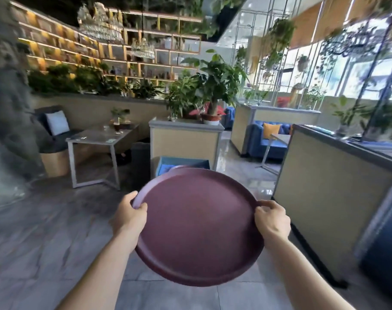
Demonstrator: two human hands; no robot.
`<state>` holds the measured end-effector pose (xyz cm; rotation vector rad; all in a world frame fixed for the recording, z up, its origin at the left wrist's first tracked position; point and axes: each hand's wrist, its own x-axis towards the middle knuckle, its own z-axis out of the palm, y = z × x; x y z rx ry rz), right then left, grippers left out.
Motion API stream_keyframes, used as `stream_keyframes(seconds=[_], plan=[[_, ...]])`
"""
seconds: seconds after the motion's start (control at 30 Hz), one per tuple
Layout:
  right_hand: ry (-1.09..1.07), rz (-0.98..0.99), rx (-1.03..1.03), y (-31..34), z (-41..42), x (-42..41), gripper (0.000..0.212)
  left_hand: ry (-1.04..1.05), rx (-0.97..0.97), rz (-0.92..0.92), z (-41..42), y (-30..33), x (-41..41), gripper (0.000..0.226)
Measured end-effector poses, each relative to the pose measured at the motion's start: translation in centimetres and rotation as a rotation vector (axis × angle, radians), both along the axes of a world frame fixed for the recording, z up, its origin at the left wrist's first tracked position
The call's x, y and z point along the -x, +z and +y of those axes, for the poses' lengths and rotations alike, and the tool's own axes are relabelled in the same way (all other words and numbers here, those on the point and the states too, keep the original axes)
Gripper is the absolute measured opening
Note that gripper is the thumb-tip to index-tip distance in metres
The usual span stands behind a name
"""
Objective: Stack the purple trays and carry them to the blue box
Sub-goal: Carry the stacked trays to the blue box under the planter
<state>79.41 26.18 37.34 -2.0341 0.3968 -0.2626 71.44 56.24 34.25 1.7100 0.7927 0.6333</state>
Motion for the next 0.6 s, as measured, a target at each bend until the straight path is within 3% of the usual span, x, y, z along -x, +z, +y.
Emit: stream_keyframes(seconds=[0.27,0.6], plan=[[-0.039,0.003,-0.008,-0.5,-3.3,-8.4,0.034,-0.03,-0.013,-0.034,-2.8,0.6,-9.3,0.047],[-0.04,0.008,-0.018,-2.2,1.9,-19.9,0.029,0.016,-0.046,-0.024,1.9,-1.1,-20.5,0.044]])
